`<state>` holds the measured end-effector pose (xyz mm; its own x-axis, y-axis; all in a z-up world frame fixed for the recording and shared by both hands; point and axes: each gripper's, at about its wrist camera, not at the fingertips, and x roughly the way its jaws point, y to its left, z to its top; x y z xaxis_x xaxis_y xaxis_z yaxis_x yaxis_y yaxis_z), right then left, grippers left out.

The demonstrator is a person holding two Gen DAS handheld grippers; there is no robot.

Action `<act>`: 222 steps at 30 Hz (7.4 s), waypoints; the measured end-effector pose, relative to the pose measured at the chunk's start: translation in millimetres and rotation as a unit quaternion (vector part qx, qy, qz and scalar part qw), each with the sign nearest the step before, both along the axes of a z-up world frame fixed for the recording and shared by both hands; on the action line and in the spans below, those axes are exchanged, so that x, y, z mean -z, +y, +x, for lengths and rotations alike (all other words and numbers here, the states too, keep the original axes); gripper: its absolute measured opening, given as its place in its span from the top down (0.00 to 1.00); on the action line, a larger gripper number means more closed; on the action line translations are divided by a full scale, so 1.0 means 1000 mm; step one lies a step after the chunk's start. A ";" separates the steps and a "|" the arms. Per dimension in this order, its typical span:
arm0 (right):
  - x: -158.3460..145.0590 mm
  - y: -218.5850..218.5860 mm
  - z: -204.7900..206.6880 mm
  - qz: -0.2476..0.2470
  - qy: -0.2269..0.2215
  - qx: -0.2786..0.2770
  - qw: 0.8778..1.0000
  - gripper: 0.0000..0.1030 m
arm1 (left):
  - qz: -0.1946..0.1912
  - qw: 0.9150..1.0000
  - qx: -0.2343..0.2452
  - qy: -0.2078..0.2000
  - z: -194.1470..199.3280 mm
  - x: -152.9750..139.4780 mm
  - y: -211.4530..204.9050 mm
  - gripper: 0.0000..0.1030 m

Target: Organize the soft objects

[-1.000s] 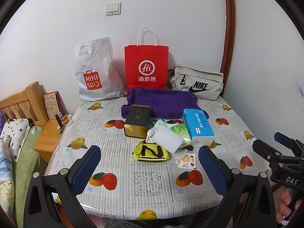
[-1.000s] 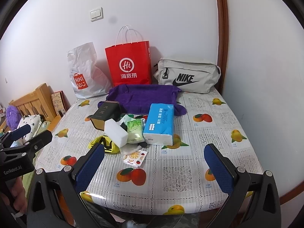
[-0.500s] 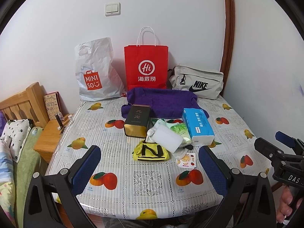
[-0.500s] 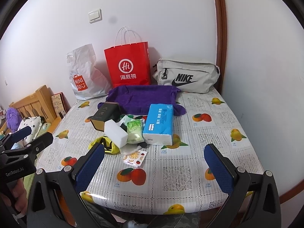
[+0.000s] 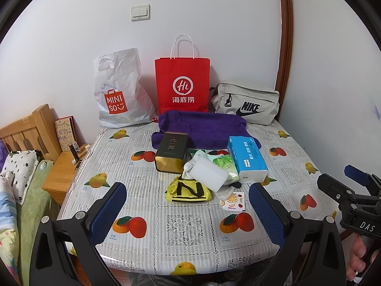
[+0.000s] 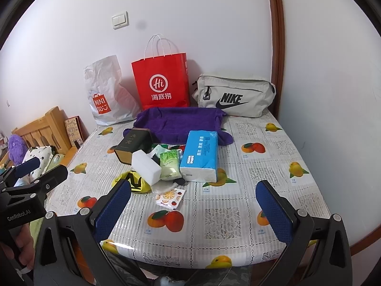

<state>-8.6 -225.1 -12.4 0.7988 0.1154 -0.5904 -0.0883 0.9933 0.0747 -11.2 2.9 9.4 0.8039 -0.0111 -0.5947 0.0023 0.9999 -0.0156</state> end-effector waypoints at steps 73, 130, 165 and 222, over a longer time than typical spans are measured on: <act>0.117 -0.036 0.099 0.019 0.114 0.029 0.993 0.00 | 0.066 0.985 0.128 0.094 0.145 0.132 -0.041 0.00; 0.190 0.060 0.141 -0.063 0.129 -0.078 0.987 0.54 | 0.001 0.993 0.062 0.100 0.136 0.139 0.053 0.18; 0.102 0.022 0.134 -0.017 0.100 -0.106 0.989 0.97 | -0.018 0.993 0.067 0.093 0.153 0.092 0.038 0.19; 0.145 0.004 0.437 -0.011 0.198 -0.074 0.977 0.92 | -0.053 0.984 0.058 0.160 0.426 0.117 0.047 0.18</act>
